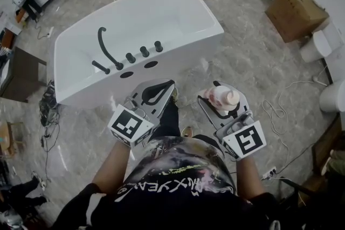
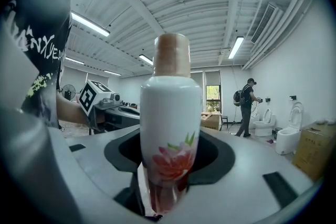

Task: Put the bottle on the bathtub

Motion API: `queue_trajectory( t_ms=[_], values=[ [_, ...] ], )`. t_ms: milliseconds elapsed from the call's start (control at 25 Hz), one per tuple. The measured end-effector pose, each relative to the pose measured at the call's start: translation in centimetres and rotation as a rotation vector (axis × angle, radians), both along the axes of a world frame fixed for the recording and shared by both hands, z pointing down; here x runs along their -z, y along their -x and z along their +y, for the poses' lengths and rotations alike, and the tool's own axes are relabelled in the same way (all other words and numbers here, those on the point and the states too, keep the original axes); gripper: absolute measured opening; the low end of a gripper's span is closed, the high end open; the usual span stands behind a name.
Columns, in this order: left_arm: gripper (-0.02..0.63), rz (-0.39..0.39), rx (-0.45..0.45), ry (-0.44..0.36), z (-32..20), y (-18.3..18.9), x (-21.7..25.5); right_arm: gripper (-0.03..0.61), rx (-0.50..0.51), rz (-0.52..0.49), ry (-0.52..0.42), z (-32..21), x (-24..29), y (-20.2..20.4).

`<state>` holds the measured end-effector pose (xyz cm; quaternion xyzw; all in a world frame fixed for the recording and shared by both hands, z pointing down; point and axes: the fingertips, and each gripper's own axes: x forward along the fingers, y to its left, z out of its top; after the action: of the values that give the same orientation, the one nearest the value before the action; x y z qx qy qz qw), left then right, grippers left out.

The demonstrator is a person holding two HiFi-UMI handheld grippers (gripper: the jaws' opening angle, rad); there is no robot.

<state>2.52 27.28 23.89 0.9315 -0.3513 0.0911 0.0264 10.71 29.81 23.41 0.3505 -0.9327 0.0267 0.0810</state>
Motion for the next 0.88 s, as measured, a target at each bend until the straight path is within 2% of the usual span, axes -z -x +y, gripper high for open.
queue_trajectory(
  t_ms=[240, 640, 880],
  values=[
    [0.011, 0.009, 0.010, 0.003, -1.5, 0.8, -0.6, 0.222, -0.011, -0.027, -0.059, -2.1, 0.9, 1.1],
    [0.011, 0.015, 0.010, 0.021, -5.3, 1.9, -1.5, 0.222, 0.016, 0.017, 0.007, -5.2, -0.7, 2.4],
    [0.009, 0.014, 0.009, 0.038, -8.5, 2.4, -2.2, 0.222, -0.002, -0.002, 0.001, -8.8, -0.8, 2.9]
  ],
)
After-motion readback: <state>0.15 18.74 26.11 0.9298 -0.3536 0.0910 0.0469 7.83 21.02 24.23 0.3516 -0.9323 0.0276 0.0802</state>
